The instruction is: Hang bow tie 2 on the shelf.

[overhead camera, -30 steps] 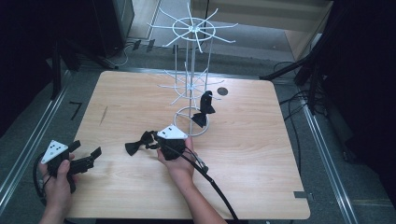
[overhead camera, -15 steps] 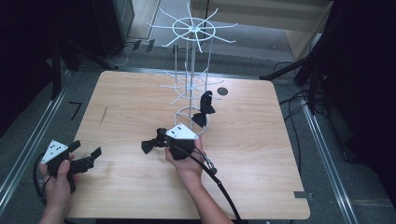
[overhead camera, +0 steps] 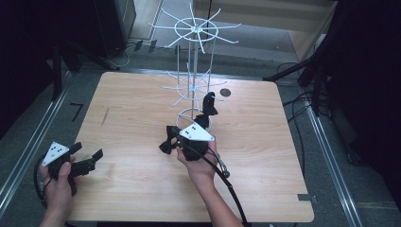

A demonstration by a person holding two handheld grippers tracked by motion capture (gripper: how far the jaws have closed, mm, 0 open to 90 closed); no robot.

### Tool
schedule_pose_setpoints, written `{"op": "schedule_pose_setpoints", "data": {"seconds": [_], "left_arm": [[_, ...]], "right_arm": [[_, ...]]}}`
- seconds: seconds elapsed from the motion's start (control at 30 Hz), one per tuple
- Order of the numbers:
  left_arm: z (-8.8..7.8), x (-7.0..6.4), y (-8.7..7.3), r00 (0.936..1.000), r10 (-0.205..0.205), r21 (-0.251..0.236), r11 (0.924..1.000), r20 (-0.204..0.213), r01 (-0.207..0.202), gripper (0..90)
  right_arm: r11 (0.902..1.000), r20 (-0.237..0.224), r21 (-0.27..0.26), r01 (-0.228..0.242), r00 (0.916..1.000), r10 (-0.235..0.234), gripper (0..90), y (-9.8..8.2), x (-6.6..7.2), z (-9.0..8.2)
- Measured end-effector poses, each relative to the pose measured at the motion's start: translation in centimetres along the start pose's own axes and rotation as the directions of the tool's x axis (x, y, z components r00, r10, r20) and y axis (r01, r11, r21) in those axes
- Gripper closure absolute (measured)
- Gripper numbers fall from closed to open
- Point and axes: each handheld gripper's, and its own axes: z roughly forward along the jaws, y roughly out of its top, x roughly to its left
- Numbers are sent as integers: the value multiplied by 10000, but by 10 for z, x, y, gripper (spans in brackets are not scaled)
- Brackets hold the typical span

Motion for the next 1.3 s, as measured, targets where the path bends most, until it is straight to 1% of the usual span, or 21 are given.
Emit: {"op": "schedule_pose_setpoints", "data": {"seconds": [0.07,0.13,0.17,0.23,0.27,0.53,1.03,1.07,1.3], "left_arm": [[1,0,0,10000,7,7,10000,-2,-7,88],[1,-1,0,10000,14,19,10000,8,-14,88],[1,-1,0,10000,34,41,10000,20,-34,88],[1,-1,0,10000,47,60,10000,14,-47,88],[1,-1,0,10000,63,72,10000,23,-63,88],[1,-1,1,10000,71,84,9999,38,-71,88],[2,-1,1,10000,50,82,10000,54,-50,88],[2,0,1,10000,52,86,9999,58,-53,88],[1,-1,1,10000,78,92,9999,57,-79,88]], "right_arm": [[10000,43,-53,-23,10000,24,898,3,-3,-6],[10000,62,-62,8,10000,-7,899,3,-5,-8],[9999,131,-130,18,9999,-17,899,5,-7,-14],[9999,139,-149,15,9999,-13,898,6,-8,-16],[9998,206,-203,54,9998,-50,898,8,-12,-22],[9989,387,-461,102,9992,-85,899,16,-21,-39],[9964,455,-826,169,9989,-132,898,32,-27,-56],[9958,520,-898,202,9985,-156,898,34,-28,-59],[9944,572,-1045,147,9983,-88,898,39,-32,-65]]}}
